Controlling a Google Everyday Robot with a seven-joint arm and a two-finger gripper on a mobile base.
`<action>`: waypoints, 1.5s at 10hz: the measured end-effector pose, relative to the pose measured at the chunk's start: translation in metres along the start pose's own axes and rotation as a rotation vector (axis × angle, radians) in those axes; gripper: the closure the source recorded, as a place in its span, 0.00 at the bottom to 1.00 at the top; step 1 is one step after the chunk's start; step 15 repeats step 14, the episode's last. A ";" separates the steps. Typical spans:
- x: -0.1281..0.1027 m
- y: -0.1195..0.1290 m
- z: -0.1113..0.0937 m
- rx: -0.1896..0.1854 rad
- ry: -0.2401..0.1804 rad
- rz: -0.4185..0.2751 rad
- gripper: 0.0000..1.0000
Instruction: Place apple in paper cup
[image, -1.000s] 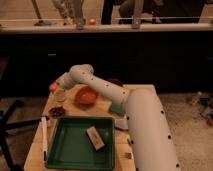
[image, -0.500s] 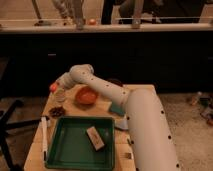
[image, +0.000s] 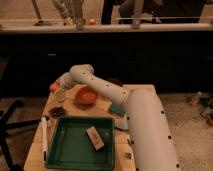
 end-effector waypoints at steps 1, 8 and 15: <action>0.000 0.000 0.000 0.000 0.000 0.000 0.90; 0.001 0.001 0.001 -0.002 0.000 0.001 0.26; 0.001 0.001 0.001 -0.001 0.000 0.001 0.20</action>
